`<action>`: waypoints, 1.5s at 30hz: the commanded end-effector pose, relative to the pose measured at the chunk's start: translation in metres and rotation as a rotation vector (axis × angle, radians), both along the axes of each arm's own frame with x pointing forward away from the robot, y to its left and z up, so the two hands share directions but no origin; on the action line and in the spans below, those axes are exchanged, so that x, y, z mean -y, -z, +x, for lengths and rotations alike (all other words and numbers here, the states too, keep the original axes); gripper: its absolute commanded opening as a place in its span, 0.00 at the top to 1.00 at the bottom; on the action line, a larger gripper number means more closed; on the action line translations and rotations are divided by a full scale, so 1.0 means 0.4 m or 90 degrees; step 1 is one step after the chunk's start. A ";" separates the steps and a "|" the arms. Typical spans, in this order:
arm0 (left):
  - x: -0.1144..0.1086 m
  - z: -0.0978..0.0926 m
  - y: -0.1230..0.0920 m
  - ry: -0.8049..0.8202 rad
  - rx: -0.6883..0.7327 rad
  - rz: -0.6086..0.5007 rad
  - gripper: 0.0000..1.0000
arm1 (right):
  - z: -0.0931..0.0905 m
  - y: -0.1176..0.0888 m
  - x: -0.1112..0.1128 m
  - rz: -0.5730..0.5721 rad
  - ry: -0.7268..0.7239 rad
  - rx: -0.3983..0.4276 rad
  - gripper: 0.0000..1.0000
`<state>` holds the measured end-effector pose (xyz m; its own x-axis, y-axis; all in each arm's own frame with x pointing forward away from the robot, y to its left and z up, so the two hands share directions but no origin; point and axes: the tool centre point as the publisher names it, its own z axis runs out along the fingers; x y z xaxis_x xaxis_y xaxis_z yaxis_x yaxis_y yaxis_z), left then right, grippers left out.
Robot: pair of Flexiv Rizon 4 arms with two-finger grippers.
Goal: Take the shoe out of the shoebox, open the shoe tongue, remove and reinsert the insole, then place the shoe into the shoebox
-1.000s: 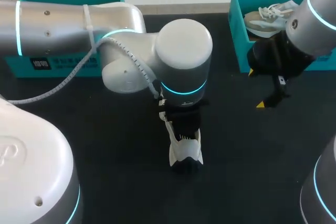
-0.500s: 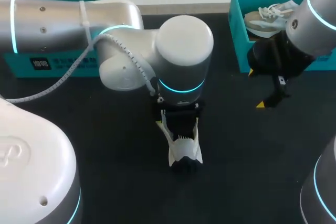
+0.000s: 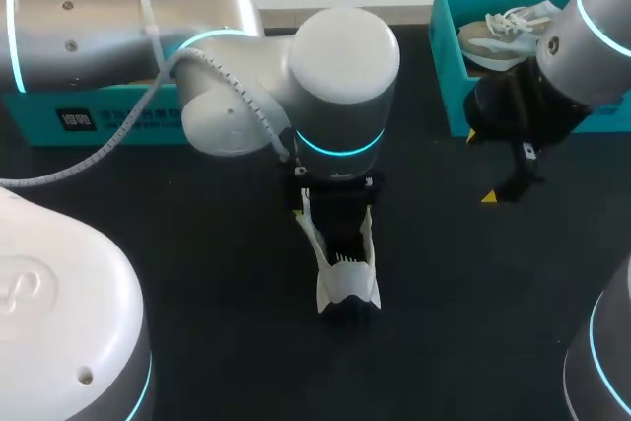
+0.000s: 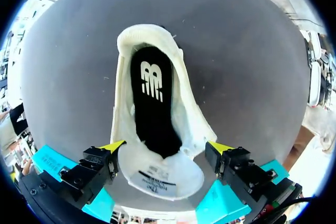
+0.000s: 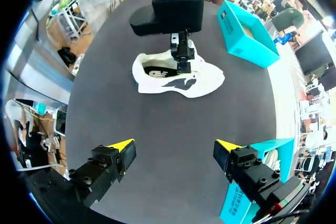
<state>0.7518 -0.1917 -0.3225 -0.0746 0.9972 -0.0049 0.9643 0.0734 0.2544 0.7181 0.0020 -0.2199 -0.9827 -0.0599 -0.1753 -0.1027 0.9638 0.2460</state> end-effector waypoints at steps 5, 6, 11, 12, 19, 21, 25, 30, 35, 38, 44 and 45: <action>-0.017 0.069 -0.074 -0.002 0.004 -0.017 0.00 | -0.002 0.002 -0.001 -0.001 0.001 0.001 0.00; -0.016 0.079 -0.082 -0.004 0.005 -0.023 0.00 | -0.002 0.002 -0.001 -0.001 0.001 0.001 0.00; -0.009 0.120 -0.097 -0.013 0.007 -0.032 0.00 | -0.002 0.002 -0.001 -0.001 0.001 0.001 0.00; -0.007 0.123 -0.095 -0.013 0.002 -0.033 0.00 | -0.002 0.002 -0.001 -0.001 0.001 0.001 0.00; 0.002 0.119 -0.068 -0.001 -0.005 -0.019 0.25 | -0.002 0.002 -0.001 -0.001 0.001 0.001 0.00; 0.002 0.116 -0.064 0.002 -0.013 -0.020 0.42 | -0.002 0.002 -0.001 -0.001 0.001 0.001 0.00; 0.004 0.109 -0.050 0.007 -0.014 -0.015 0.54 | -0.002 0.002 -0.001 -0.001 0.001 0.001 0.00; 0.008 0.097 -0.043 0.011 -0.020 -0.018 0.58 | -0.002 0.002 -0.001 -0.001 0.001 0.001 0.00; 0.013 0.077 -0.028 0.012 -0.032 -0.026 0.59 | -0.002 0.002 -0.001 -0.001 0.001 0.001 0.00; 0.018 0.060 -0.019 0.016 -0.038 -0.029 0.59 | -0.002 0.002 -0.001 -0.001 0.001 0.001 0.00; 0.027 0.019 -0.011 0.024 -0.047 -0.034 0.59 | -0.002 0.002 -0.001 -0.001 0.001 0.001 0.00; 0.027 0.009 -0.010 0.027 -0.048 -0.035 0.60 | -0.002 0.002 -0.001 -0.001 0.001 0.001 0.00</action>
<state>0.7611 -0.2039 -0.3172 -0.0395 0.9980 -0.0503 0.9839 0.0477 0.1722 0.7180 0.0019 -0.2201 -0.9826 -0.0599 -0.1757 -0.1028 0.9638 0.2462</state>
